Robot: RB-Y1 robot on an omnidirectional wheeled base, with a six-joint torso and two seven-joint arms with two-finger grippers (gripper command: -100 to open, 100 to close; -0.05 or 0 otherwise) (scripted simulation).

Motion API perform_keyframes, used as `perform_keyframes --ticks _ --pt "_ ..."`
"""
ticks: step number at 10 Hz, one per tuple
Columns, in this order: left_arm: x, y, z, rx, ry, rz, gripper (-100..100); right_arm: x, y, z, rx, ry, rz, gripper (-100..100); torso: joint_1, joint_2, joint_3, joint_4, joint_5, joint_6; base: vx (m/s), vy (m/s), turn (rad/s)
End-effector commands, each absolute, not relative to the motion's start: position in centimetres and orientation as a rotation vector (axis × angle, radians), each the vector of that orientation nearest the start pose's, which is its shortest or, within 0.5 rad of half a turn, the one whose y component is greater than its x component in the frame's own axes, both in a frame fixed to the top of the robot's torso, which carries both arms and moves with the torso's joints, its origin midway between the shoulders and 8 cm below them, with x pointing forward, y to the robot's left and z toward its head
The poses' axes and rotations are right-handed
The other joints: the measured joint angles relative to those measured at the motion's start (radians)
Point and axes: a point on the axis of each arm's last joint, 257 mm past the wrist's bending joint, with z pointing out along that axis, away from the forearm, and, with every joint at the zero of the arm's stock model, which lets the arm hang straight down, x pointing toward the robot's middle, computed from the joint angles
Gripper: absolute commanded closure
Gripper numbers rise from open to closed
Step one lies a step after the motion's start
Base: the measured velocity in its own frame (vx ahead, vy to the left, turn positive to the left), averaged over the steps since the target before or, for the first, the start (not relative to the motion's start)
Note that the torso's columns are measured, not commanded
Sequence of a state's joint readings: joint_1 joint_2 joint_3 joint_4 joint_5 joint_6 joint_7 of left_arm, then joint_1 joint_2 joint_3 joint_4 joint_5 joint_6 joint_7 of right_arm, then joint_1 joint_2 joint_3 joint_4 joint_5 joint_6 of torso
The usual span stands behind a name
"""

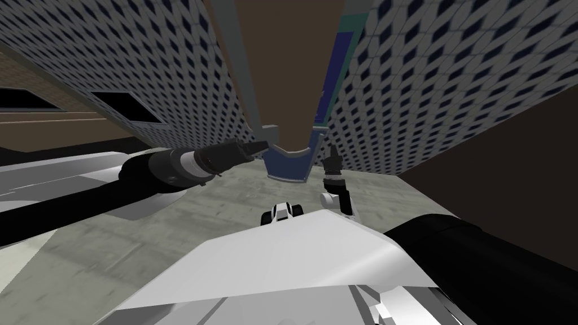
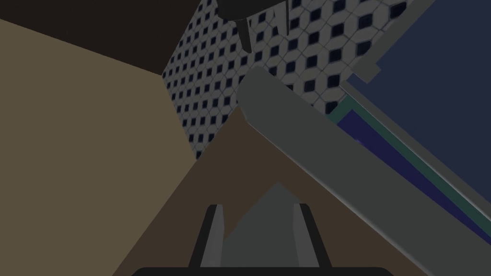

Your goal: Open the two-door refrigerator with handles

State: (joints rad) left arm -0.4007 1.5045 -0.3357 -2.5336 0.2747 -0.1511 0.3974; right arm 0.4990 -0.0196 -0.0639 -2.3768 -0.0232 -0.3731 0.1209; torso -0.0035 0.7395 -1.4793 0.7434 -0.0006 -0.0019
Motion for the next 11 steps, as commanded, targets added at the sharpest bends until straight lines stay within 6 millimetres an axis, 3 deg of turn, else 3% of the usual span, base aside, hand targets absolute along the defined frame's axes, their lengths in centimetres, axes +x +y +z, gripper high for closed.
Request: perform_keyframes --ticks 1,4,11 --pt "27.0 2.2 11.0 0.579 1.601 -1.556 100 34.1 -29.9 4.5 0.625 0.660 1.137 0 0.002 -0.003 0.000 -0.003 -0.001 0.000 0.094 0.262 0.061" --pt "25.2 1.9 11.2 0.639 1.586 -1.604 100 34.1 -29.9 4.5 0.625 0.661 1.136 0 0.011 -0.005 -0.003 -0.003 0.003 0.000 0.055 0.216 0.027" --pt "20.1 1.6 11.6 0.800 1.555 -1.723 100 34.1 -29.9 4.5 0.625 0.660 1.137 0 0.004 -0.006 -0.010 0.001 0.001 0.002 0.061 0.180 0.036"
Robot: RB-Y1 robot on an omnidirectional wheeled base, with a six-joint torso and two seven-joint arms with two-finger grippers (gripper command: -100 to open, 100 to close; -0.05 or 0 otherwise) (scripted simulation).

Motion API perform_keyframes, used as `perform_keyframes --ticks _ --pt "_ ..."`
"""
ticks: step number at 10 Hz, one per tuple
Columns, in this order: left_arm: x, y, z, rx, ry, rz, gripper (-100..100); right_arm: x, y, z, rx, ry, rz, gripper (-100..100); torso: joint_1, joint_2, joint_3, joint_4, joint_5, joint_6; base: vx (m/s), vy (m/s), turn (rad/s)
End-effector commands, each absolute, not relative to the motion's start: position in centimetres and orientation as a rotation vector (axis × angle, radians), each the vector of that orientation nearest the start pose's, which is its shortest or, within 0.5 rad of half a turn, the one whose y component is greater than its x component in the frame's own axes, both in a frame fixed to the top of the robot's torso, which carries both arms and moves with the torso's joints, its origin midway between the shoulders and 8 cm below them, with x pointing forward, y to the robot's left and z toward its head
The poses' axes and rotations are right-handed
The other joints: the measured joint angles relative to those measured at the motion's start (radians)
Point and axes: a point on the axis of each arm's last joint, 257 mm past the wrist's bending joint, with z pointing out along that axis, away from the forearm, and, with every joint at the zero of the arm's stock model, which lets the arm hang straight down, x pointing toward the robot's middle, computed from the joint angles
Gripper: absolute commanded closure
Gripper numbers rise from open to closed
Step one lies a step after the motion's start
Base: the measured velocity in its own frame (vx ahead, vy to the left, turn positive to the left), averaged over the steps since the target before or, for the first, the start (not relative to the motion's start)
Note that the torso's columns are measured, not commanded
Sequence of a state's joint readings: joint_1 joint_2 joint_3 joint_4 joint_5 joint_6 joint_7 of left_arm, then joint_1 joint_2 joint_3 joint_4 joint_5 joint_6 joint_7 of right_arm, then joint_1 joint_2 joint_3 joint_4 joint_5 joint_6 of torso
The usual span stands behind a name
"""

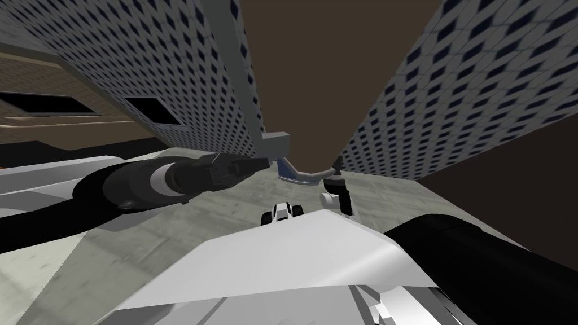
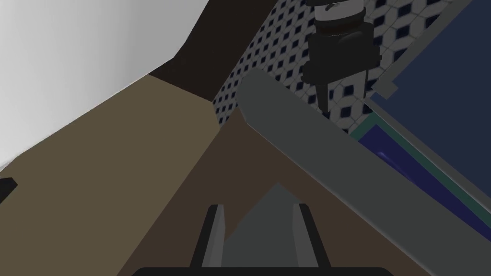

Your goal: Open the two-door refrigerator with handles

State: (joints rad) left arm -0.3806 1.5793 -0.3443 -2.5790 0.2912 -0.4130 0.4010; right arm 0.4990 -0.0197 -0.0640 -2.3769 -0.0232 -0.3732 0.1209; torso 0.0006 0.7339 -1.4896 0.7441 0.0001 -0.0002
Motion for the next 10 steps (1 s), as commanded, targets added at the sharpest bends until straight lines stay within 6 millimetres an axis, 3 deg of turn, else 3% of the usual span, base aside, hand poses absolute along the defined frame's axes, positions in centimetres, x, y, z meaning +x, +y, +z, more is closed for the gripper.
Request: perform_keyframes --ticks 1,2,4,8,9,10 --pt "19.2 1.7 11.6 0.831 1.551 -1.745 100 34.1 -29.9 4.5 0.625 0.660 1.137 0 0.000 0.000 0.000 0.000 -0.001 0.000 0.102 0.249 0.067" --pt "19.6 1.4 11.9 0.806 1.582 -1.741 -100 34.1 -29.9 4.5 0.625 0.661 1.136 0 0.004 0.000 0.000 0.000 0.000 0.000 0.043 0.123 0.031" --pt "19.3 1.3 13.0 0.810 1.583 -1.743 -100 34.1 -29.9 4.5 0.625 0.660 1.137 0 -0.012 -0.001 0.008 -0.007 -0.004 0.001 0.001 -0.039 0.027" --pt "18.3 0.8 16.3 0.825 1.583 -1.751 -100 34.1 -29.9 4.5 0.625 0.660 1.137 0 0.003 0.005 0.014 -0.006 0.001 0.000 0.023 -0.018 0.029" --pt "18.6 0.9 15.6 0.821 1.585 -1.747 -100 34.1 -29.9 4.5 0.625 0.660 1.137 0 0.003 0.006 0.013 -0.004 0.001 0.000 0.011 0.000 0.002" --pt "18.7 0.9 15.7 0.818 1.587 -1.749 0 34.1 -29.9 4.5 0.625 0.660 1.137 0 0.002 0.005 0.013 -0.005 0.001 0.000 0.000 0.000 0.000"
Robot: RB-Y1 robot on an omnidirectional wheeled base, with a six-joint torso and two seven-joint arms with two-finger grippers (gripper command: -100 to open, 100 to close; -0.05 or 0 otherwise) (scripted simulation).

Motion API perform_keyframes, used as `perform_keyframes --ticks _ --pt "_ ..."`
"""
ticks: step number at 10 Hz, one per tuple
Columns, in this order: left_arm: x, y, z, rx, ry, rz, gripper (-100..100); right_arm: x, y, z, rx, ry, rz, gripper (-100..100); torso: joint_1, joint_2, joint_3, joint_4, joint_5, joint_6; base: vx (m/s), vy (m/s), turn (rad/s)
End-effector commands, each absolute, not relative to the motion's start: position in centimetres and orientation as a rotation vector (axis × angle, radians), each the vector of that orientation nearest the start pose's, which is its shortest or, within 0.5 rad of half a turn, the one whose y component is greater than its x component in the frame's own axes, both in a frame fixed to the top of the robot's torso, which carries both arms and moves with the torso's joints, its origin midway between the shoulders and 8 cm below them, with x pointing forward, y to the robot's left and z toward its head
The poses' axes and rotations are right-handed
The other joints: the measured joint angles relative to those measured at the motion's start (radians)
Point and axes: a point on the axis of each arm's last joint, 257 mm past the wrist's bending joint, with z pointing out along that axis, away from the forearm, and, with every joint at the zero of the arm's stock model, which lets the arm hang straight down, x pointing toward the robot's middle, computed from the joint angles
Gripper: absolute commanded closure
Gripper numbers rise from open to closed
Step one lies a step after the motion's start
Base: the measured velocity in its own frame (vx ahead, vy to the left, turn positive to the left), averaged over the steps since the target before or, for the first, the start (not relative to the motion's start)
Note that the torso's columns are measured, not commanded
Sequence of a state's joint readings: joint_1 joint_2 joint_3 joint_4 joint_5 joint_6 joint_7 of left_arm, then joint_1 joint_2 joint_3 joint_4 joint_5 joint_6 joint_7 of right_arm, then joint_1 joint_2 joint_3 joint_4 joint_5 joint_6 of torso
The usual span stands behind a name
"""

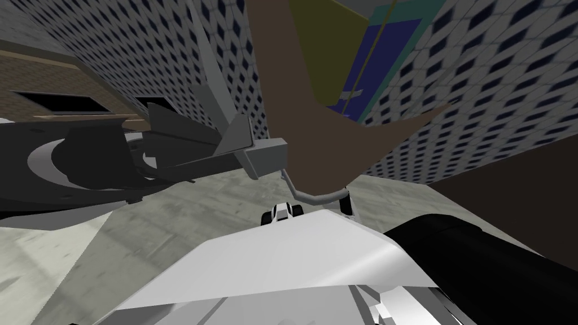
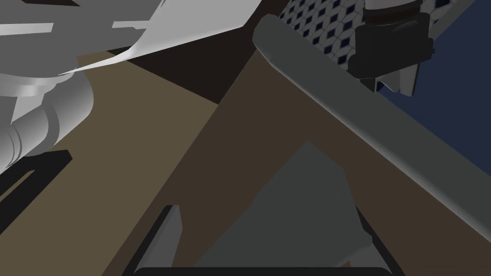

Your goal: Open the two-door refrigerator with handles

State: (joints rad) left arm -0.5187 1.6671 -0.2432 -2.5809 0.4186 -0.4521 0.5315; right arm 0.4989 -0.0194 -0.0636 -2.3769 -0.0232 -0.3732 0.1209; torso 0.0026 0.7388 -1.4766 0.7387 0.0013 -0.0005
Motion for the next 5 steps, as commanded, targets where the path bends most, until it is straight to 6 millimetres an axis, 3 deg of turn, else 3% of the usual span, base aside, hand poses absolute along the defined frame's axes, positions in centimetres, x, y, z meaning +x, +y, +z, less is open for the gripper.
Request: perform_keyframes --ticks 1,5 --pt "18.67 0.89 15.70 0.818 1.587 -1.749 0 34.10 -29.89 4.54 0.625 0.660 1.137 0 -0.001 0.000 0.001 0.000 -0.001 0.000 0.000 0.000 0.000" --pt "18.68 0.89 15.71 0.817 1.587 -1.748 0 34.10 -29.89 4.54 0.625 0.660 1.137 0 -0.003 -0.001 0.001 -0.001 -0.001 0.001 0.000 0.000 0.000"
